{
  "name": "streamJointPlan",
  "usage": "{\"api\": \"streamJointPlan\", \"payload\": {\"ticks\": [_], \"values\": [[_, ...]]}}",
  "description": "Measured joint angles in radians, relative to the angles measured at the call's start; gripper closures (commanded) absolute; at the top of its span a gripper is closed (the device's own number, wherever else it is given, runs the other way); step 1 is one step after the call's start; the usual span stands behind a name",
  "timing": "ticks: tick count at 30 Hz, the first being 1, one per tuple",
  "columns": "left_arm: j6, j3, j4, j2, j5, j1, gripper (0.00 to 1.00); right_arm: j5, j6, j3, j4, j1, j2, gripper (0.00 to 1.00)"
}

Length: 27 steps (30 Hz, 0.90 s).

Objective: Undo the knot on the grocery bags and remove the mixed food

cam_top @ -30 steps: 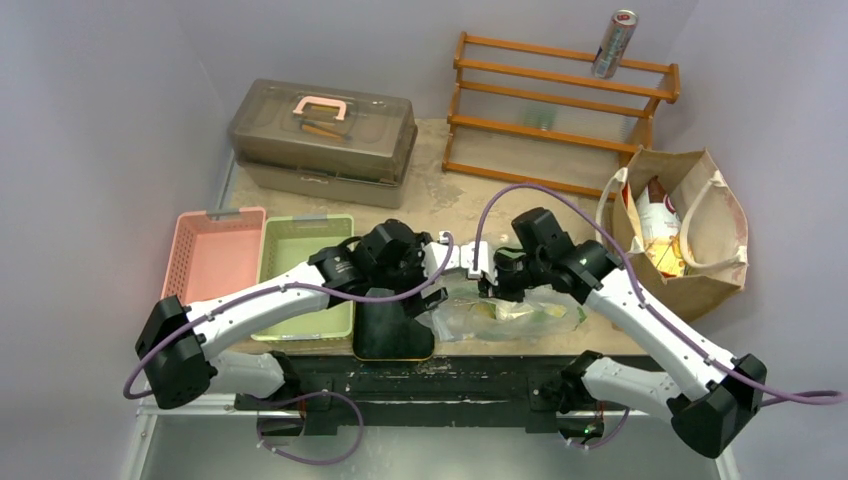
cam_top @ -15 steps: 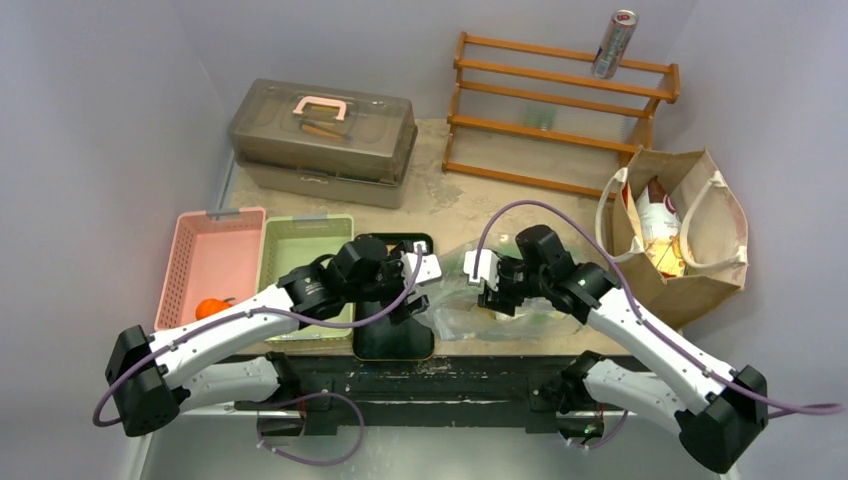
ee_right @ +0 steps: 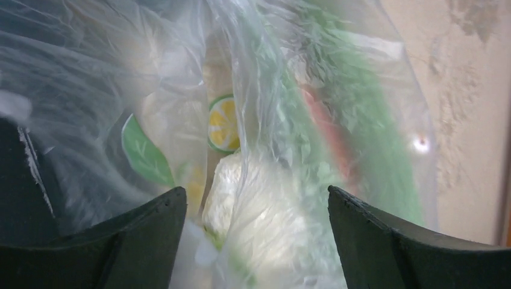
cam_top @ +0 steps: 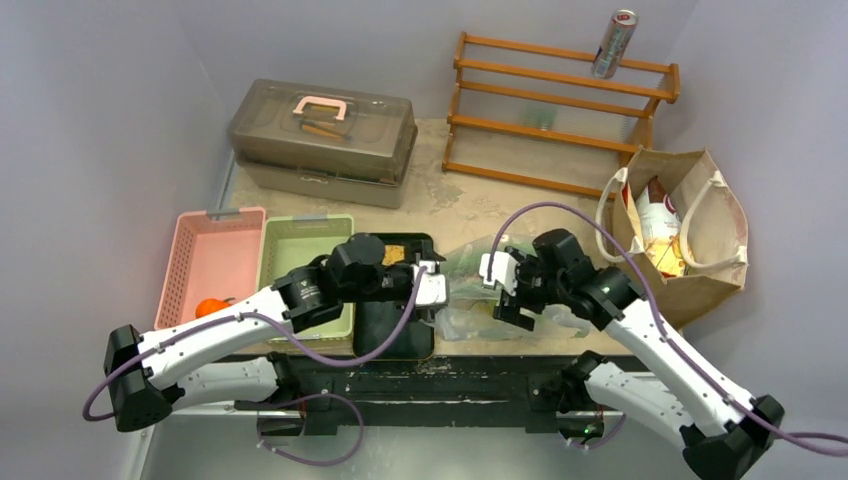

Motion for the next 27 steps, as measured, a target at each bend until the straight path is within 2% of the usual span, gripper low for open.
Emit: {"api": "streamJointPlan", "payload": {"ticks": [6,8,10,11,13,15,17,20,27], "values": [[0.113,-0.008,0.060,0.079,0.063,-0.070,0.25,0.043,0.015,0.171,-0.200,-0.016,-0.067,0.17],[0.132,-0.018,0.074,0.127,0.069,-0.069,0.28,0.057,0.016,0.195,-0.248,-0.016,-0.077,0.21],[0.151,-0.030,0.077,0.164,0.079,-0.068,0.35,0.098,0.015,0.194,-0.294,-0.016,-0.092,0.36],[0.159,-0.035,0.073,0.176,0.087,-0.068,0.41,0.121,0.013,0.187,-0.313,-0.016,-0.096,0.44],[0.184,-0.044,0.064,0.187,0.107,-0.068,0.54,0.167,0.012,0.167,-0.336,-0.016,-0.100,0.70],[0.224,-0.051,0.040,0.187,0.132,-0.068,0.63,0.209,0.018,0.154,-0.352,-0.016,-0.092,0.99],[0.262,-0.061,0.027,0.185,0.152,-0.068,0.68,0.246,0.045,0.156,-0.354,-0.016,-0.067,1.00],[0.325,-0.098,-0.005,0.169,0.172,-0.068,0.70,0.277,0.094,0.192,-0.352,-0.018,-0.023,1.00],[0.390,-0.123,-0.062,0.124,0.165,-0.068,0.66,0.281,0.217,0.419,-0.298,-0.069,0.060,1.00]]}}
